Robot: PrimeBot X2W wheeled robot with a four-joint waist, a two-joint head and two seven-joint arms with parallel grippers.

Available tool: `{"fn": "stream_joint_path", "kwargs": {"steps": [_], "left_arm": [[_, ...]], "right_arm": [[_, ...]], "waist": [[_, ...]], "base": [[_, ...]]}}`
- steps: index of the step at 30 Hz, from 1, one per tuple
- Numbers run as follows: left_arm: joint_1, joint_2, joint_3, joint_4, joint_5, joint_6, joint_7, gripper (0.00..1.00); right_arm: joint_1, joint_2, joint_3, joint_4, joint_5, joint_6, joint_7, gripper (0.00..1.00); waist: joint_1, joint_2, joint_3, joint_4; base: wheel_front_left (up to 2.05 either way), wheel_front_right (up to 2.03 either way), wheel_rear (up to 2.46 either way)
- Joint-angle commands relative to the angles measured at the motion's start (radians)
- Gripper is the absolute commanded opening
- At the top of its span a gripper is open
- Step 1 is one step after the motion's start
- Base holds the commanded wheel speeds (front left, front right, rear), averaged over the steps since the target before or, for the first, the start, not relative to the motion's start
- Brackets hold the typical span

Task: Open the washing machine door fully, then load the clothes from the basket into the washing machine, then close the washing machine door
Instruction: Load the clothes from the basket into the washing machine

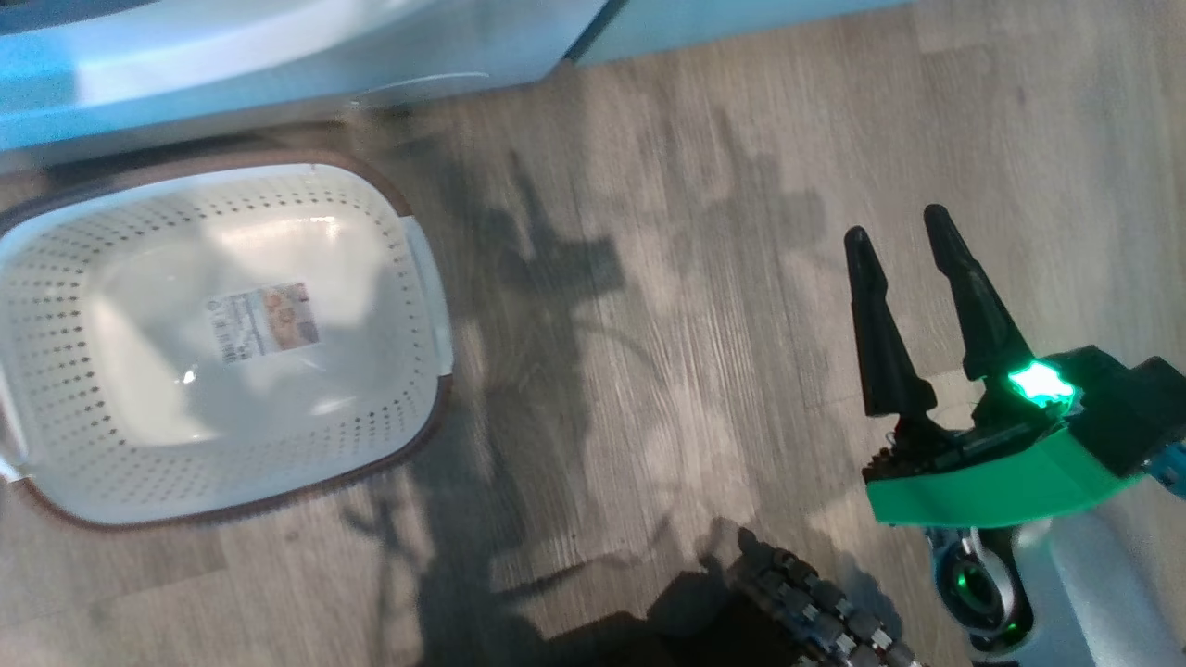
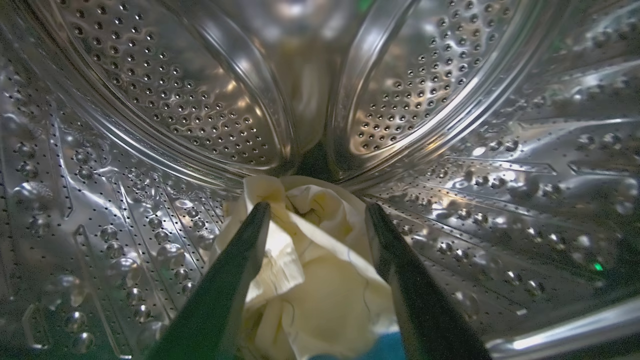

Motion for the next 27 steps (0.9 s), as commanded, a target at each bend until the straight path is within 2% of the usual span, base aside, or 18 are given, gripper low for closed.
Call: {"fn": "stream_joint_path", "kwargs": {"steps": [1, 4, 12, 20, 25, 27], "left_arm": [[0.022, 0.031, 0.032, -0.055, -0.019, 0.016, -0.019, 1.00], [0.119, 0.013, 0.045, -0.132, -0.040, 0.045, -0.060, 1.00], [0.441, -0.008, 0.090, -0.429, -0.078, 0.161, -0.136, 1.00], [0.797, -0.020, 0.099, -0.759, -0.056, 0.298, -0.185, 1.00], [0.995, -0.044, 0.087, -0.890, -0.051, 0.362, -0.205, 1.00], [1.029, -0.051, 0.083, -0.908, -0.053, 0.371, -0.210, 1.00]], "right_arm": [[0.020, -0.011, 0.004, -0.024, -0.014, -0.003, -0.007, 1.00], [0.028, -0.011, -0.013, -0.025, -0.032, -0.003, -0.007, 1.00], [0.058, -0.011, -0.061, -0.026, -0.077, -0.003, -0.007, 1.00], [0.086, -0.011, -0.086, -0.019, -0.123, -0.003, -0.007, 1.00], [0.113, -0.011, -0.094, -0.006, -0.144, -0.003, -0.007, 1.00], [0.120, -0.011, -0.097, -0.002, -0.150, -0.003, -0.007, 1.00]], "waist": [[0.0000, 0.0000, -0.020, 0.021], [0.0000, 0.0000, -0.042, 0.044], [0.0000, 0.0000, -0.105, 0.106], [0.0000, 0.0000, -0.173, 0.155], [0.0000, 0.0000, -0.228, 0.186], [0.0000, 0.0000, -0.242, 0.194]], "base": [[0.00, 0.00, 0.00], [0.00, 0.00, 0.00], [0.00, 0.00, 0.00], [0.00, 0.00, 0.00], [0.00, 0.00, 0.00], [0.00, 0.00, 0.00]]}}
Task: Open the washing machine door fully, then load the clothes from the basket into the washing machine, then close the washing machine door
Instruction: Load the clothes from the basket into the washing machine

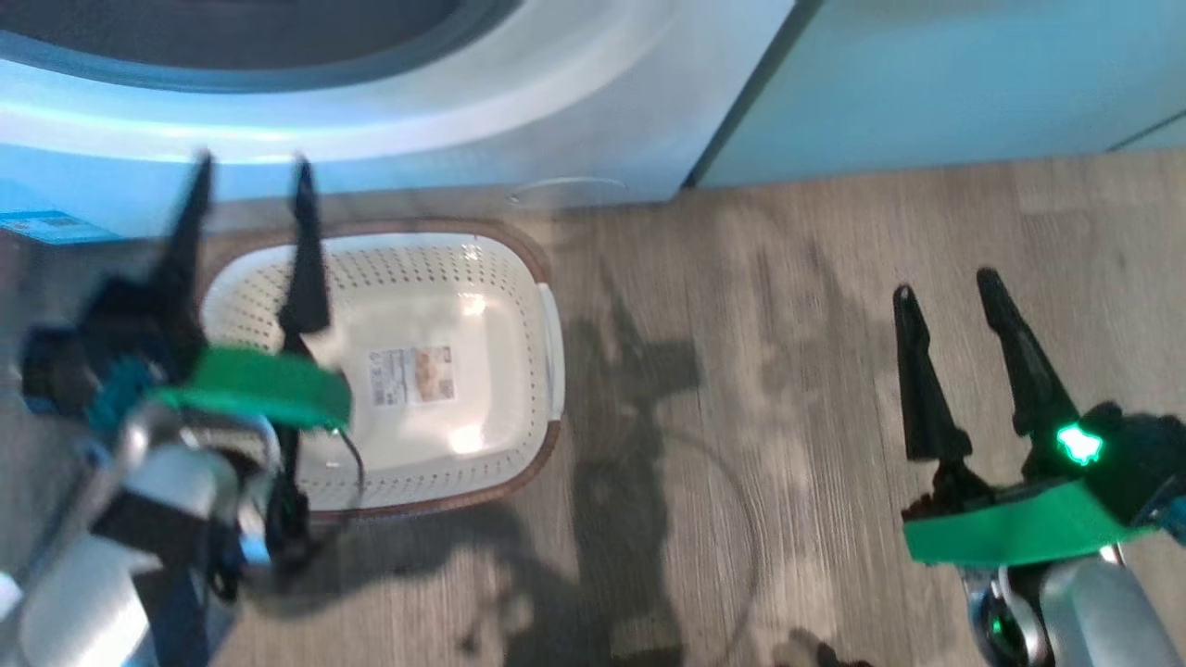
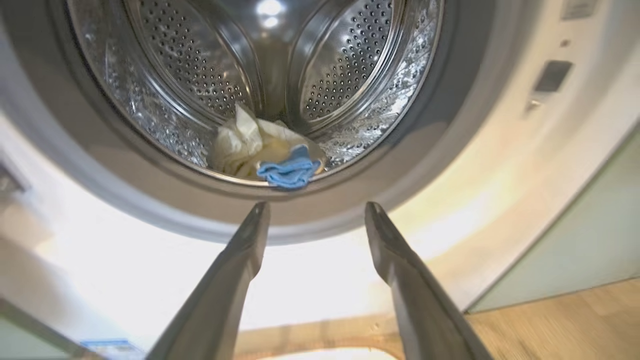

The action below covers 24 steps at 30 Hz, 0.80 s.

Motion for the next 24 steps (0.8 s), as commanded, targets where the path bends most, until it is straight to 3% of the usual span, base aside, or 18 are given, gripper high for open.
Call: {"fn": "stream_joint_path", "kwargs": {"steps": [1, 8, 24], "left_arm": [[-0.011, 0.026, 0.037, -0.038, 0.011, 0.045, -0.007, 1.00], [0.100, -0.034, -0.032, -0.058, -0.012, 0.034, -0.039, 1.00], [0.249, -0.084, -0.066, -0.007, -0.034, 0.052, -0.077, 1.00]], "right_arm": [[0.023, -0.010, 0.011, -0.025, -0.008, -0.003, -0.007, 1.00], [0.080, -0.010, -0.019, -0.011, -0.054, -0.003, -0.007, 1.00], [0.158, -0.010, -0.030, 0.014, -0.068, -0.003, -0.007, 1.00]], "waist": [[0.0001, -0.0001, -0.028, 0.024], [0.0001, -0.0001, -0.098, 0.097], [0.0001, -0.0001, -0.251, 0.142]], "base": [[0.00, 0.00, 0.00], [0.00, 0.00, 0.00], [0.00, 0.00, 0.00]]}}
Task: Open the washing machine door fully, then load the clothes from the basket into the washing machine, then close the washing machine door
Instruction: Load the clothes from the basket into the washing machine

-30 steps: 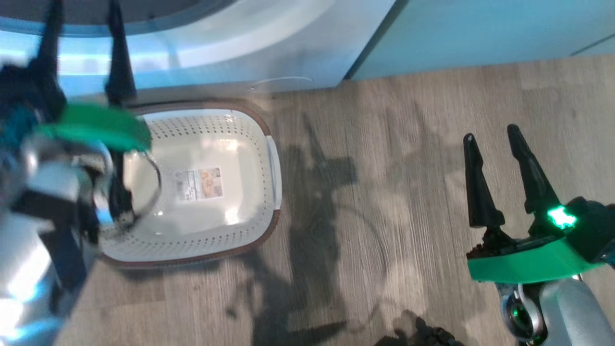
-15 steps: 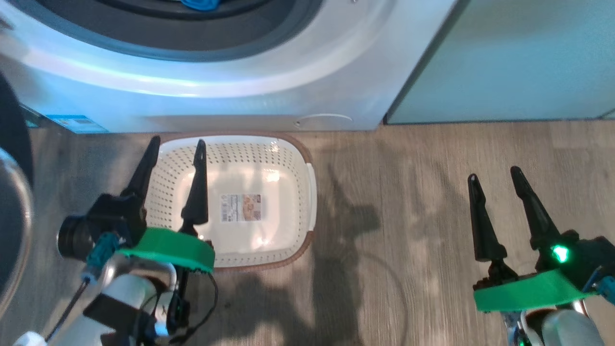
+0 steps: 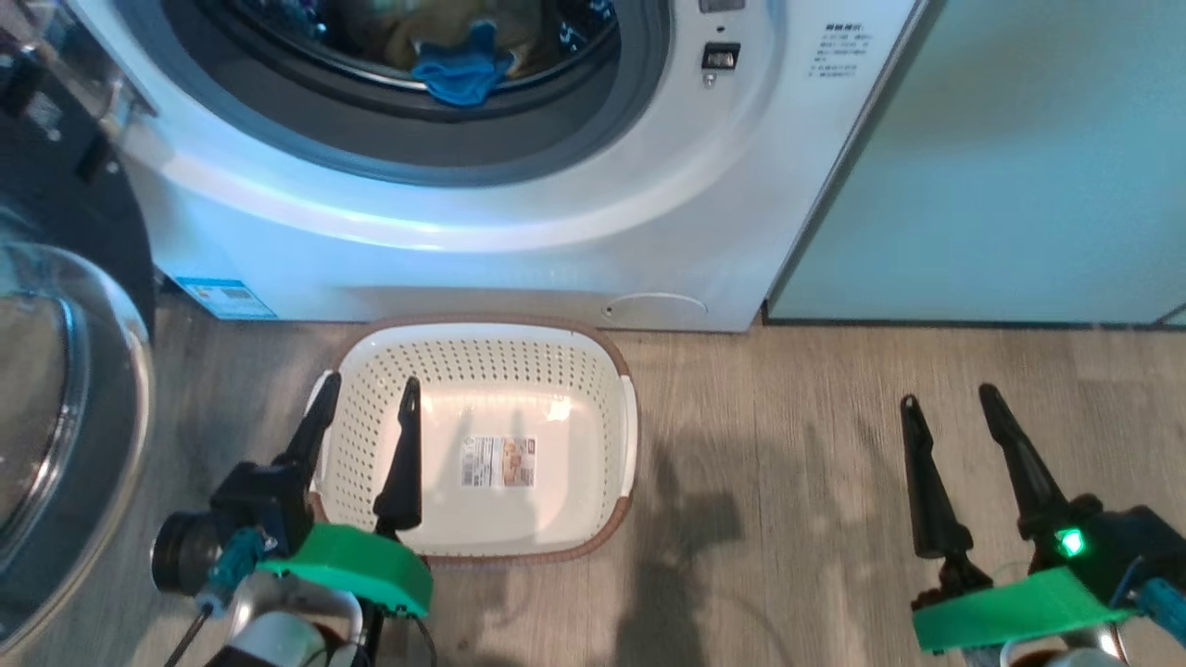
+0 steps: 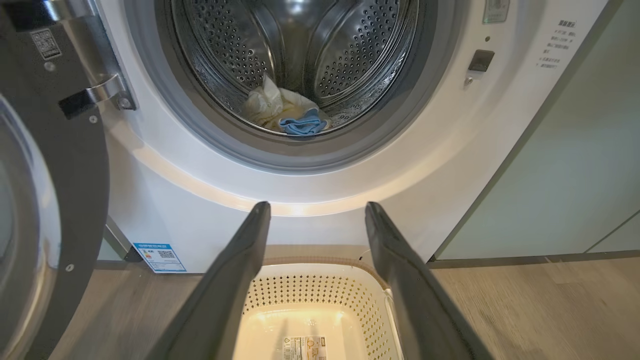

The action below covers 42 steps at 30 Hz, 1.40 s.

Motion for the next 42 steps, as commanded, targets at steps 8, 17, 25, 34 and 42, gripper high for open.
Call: {"fn": "stream_joint_path", "kwargs": {"steps": [8, 17, 25, 34, 42], "left_arm": [[0.012, 0.002, 0.033, -0.009, -0.015, 0.054, -0.015, 1.00], [0.011, 0.003, 0.034, -0.004, -0.025, 0.048, -0.015, 1.00], [-0.002, 0.002, 0.034, 0.001, -0.030, 0.046, -0.012, 1.00], [-0.081, 0.016, 0.038, 0.050, -0.046, 0.000, -0.006, 1.00], [-0.242, 0.029, 0.027, 0.156, -0.051, -0.080, 0.003, 1.00]], "right_arm": [[0.018, -0.010, 0.018, -0.026, -0.021, -0.003, -0.007, 1.00], [0.013, -0.011, 0.022, -0.028, -0.023, -0.003, -0.007, 1.00], [0.005, -0.012, 0.029, -0.029, -0.020, -0.003, -0.007, 1.00], [-0.029, -0.011, 0.037, -0.043, -0.013, -0.003, -0.007, 1.00], [-0.071, -0.011, 0.033, -0.059, -0.005, -0.003, -0.007, 1.00]], "waist": [[0.0001, -0.0001, -0.049, 0.016], [0.0001, -0.0001, -0.046, 0.013], [0.0001, -0.0001, -0.032, 0.006], [0.0001, -0.0001, 0.038, -0.011], [0.0001, -0.0001, 0.143, -0.037]], "base": [[0.00, 0.00, 0.00], [0.00, 0.00, 0.00], [0.00, 0.00, 0.00], [0.00, 0.00, 0.00], [0.00, 0.00, 0.00]]}}
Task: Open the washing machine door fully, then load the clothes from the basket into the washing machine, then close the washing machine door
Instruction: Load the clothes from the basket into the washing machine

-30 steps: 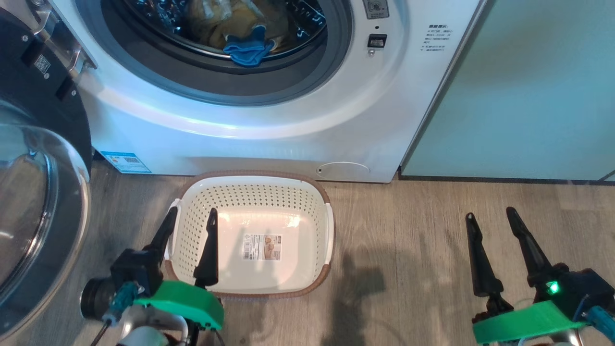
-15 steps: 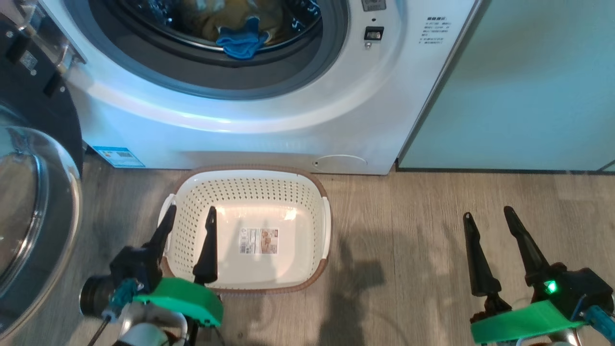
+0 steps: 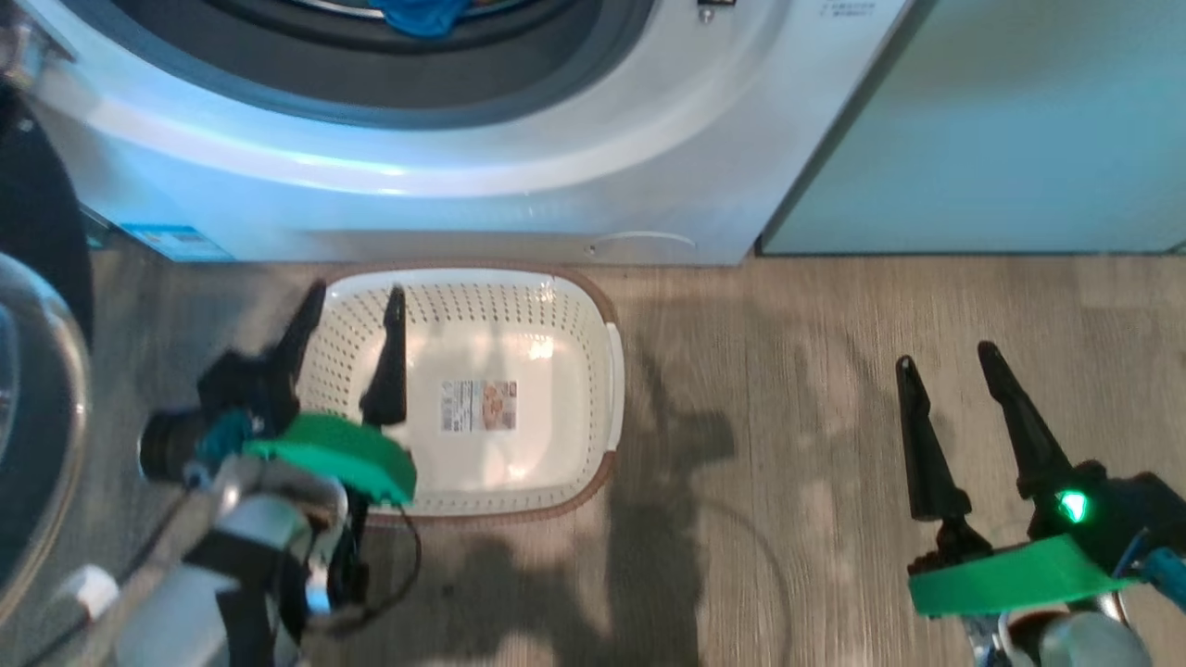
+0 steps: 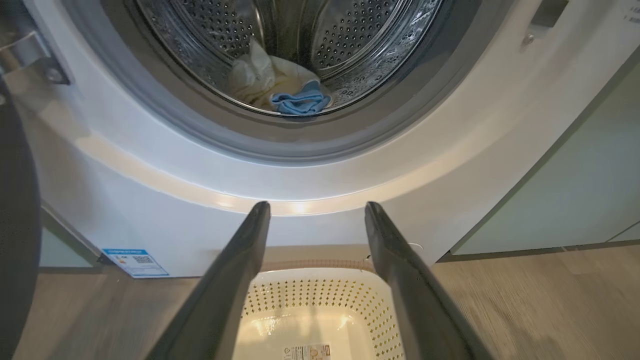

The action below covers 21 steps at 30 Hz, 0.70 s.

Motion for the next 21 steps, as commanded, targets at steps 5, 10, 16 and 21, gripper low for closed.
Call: {"fn": "stream_joint_path", "kwargs": {"steps": [5, 10, 16, 21], "left_arm": [[-0.188, 0.056, 0.028, 0.061, 0.014, -0.053, 0.027, 1.00], [-0.319, 0.097, 0.031, 0.120, 0.030, -0.090, 0.067, 1.00], [-0.456, 0.160, 0.039, 0.172, 0.038, -0.140, 0.132, 1.00], [-0.562, 0.217, 0.039, 0.213, 0.032, -0.202, 0.198, 1.00]], "right_arm": [[-0.066, -0.010, 0.030, -0.043, 0.023, -0.003, -0.007, 1.00], [-0.097, -0.010, 0.040, -0.043, 0.063, -0.003, -0.007, 1.00], [-0.118, -0.010, 0.058, -0.041, 0.117, -0.003, -0.007, 1.00], [-0.130, -0.010, 0.076, -0.040, 0.154, -0.003, -0.007, 1.00]], "waist": [[-0.0001, -0.0001, 0.101, -0.048], [-0.0001, -0.0001, 0.156, -0.095], [-0.0001, -0.0001, 0.193, -0.154], [-0.0001, -0.0001, 0.215, -0.198]], "base": [[0.00, 0.00, 0.00], [0.00, 0.00, 0.00], [0.00, 0.00, 0.00], [0.00, 0.00, 0.00]]}}
